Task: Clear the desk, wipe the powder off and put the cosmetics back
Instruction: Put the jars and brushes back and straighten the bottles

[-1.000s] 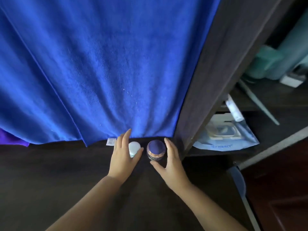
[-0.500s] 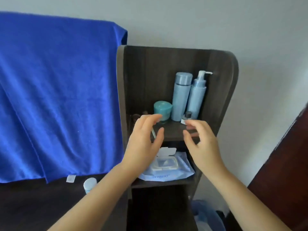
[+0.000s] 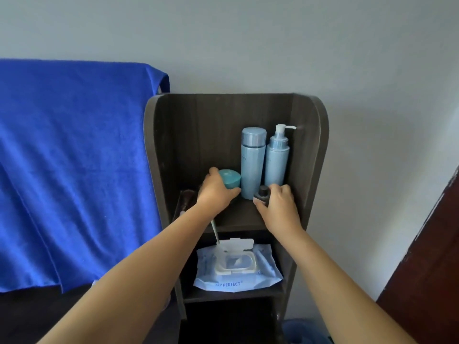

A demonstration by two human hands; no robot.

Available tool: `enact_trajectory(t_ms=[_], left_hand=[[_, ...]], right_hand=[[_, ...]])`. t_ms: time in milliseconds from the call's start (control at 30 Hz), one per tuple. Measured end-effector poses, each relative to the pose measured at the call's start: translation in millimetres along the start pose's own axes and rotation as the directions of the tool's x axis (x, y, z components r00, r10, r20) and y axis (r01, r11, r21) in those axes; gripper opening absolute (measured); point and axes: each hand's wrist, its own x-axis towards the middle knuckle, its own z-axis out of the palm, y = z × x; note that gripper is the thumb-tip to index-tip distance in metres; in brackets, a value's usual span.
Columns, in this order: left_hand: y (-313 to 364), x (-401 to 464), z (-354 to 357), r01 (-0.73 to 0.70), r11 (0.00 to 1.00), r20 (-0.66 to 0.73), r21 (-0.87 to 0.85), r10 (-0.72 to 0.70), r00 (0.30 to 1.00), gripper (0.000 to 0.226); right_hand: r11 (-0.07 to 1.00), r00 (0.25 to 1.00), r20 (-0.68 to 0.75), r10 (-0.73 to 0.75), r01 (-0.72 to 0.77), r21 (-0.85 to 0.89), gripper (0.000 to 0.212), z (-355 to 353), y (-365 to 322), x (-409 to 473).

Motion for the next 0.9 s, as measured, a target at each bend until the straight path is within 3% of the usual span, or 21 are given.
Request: enact_trajectory(t_ms=[333,433,533,600,700,900], left_hand=[[-11.5,-91.6,-68.8,-0.227,0.943,-0.093,-0.242,0.211,0.973,0.064],[-42.4,-140.6,-106.9,-0.256,0.921,-0.05,-0.294,0.253,0.966,0.056],[-95.8,-170.7,-138.2,-0.166,0.938,0.053,-0.303,0.191,0.98,0.056],[-144.5,-173.3,-144.5,-0.081,0.962,0.095,-0.262,0.109,0.99,0.059],[-226.5,-164.5,-128.8,0.066,0.986,0.125,-0.152,-0.047,0.991,0.065],[-352.6,-152.5,-66.0,0.252,0.962,0.165,-0.101,-0.234,0.958,0.066]], right_hand=[[0.879,0.969,-0.211,-0.126,0.208,0.429,0.033,-39.7,-35.1,-64.3],[0.782,0.972,-0.147,-0.184,0.236,0.577,0.031,-44.1,-62.8,-108.4],[0.731,0.969,0.062,-0.24,0.138,0.668,0.03,-14.1,-87.2,-149.8],[0.752,0.945,0.197,-0.261,0.07,0.656,0.029,28.9,-94.9,-172.9],[0.824,0.908,0.378,-0.178,-0.072,0.562,0.028,109.8,-93.7,-201.5],[0.928,0.873,0.482,0.075,-0.238,0.286,0.029,240.8,-78.1,-235.5]])
